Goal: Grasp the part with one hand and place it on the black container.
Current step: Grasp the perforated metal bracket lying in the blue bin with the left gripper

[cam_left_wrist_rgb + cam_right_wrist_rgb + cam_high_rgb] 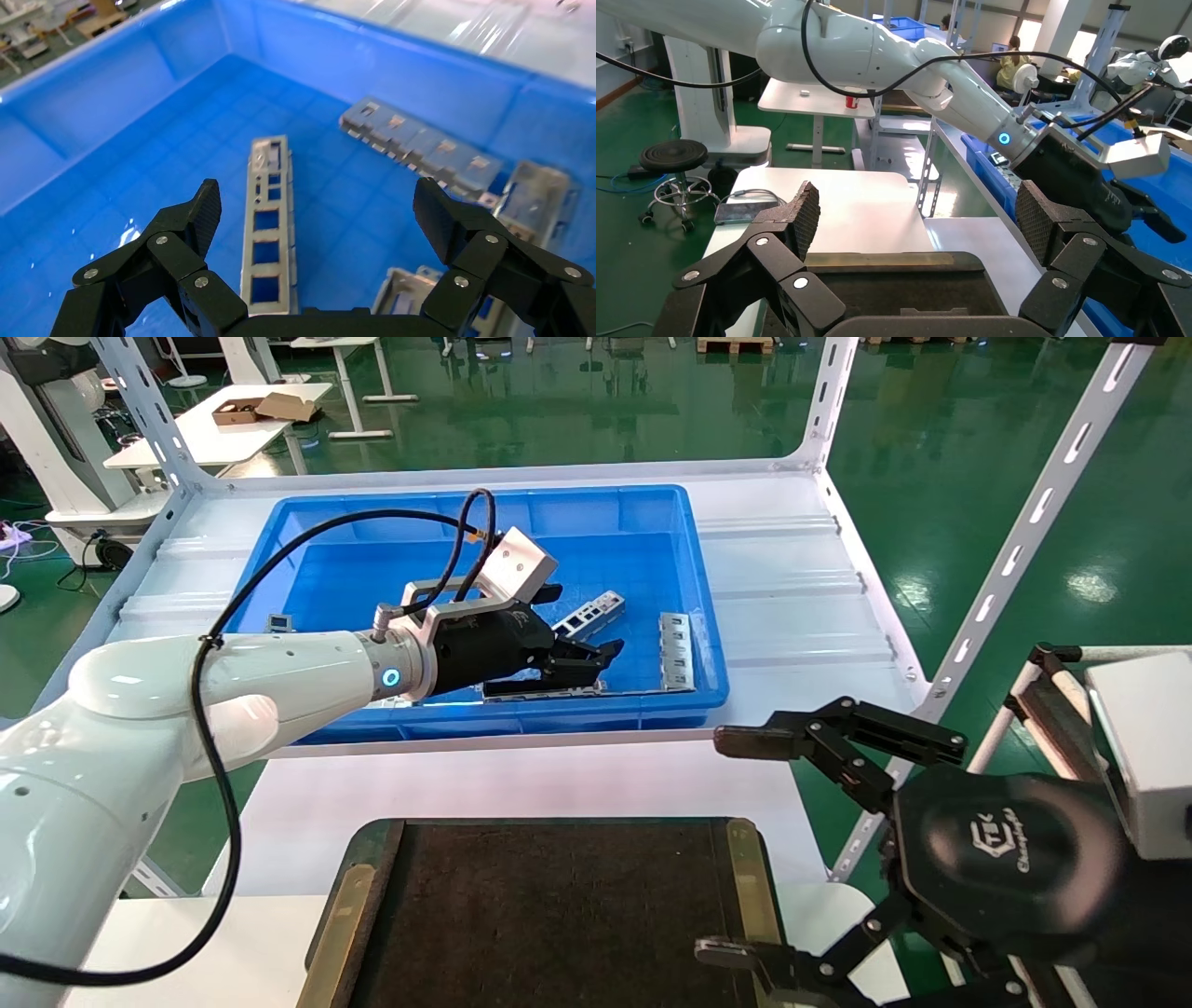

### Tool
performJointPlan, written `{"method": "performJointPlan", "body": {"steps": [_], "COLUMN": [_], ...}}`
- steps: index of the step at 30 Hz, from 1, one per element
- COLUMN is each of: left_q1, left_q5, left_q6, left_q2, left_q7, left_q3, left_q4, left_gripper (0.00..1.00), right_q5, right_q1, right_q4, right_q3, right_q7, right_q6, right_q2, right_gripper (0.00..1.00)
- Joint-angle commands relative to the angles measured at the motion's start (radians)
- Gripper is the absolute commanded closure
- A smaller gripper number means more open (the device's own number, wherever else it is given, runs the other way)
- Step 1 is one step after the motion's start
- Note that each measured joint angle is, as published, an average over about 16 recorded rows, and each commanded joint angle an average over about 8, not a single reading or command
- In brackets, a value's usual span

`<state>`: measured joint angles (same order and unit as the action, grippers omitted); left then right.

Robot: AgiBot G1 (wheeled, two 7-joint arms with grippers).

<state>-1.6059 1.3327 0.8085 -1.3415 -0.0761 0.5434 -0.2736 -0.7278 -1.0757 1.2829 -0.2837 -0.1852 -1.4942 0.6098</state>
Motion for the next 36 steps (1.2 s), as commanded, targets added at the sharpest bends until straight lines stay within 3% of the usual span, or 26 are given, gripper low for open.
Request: {"method": "performJointPlan", "body": {"steps": [1,2,3,5,36], "left_q1": [-0.012,-0.013,-0.014,-0.015,0.004], "left_q5": [-0.001,-0.004,-0.007,-0.014,-0.117], "left_q6": [-0.018,-0.025,-0.032,-0.044,-0.113], "left_q2": [-0.017,-0.019,-0.02,-0.022,-0.021], "left_q7": [-0.019,-0.02,-0.019,-0.013,0.08], "left_q3": [0.002,0.007,0.011,0.021,0.173], "left_q4": [0.041,0.049,0.054,0.062,0.055], "left_gripper": [0.62,0.75,0.88,1.0,1.0], "right_q5": [0.0,0.0,0.0,0.0,0.002], "right_q1": [0.0,0.0,0.0,0.0,-0.001], "right_q4": [0.0,0.0,0.0,0.0,0.0], "right_q3": [0.0,0.0,0.0,0.0,-0.003], "right_q7": [0.0,0.0,0.0,0.0,0.001], "right_q6": [0.0,0.0,0.0,0.0,0.001], "right_q2": [0.0,0.0,0.0,0.0,-0.001], "right_gripper": [0.91,0.99,1.0,1.0,1.0]}}
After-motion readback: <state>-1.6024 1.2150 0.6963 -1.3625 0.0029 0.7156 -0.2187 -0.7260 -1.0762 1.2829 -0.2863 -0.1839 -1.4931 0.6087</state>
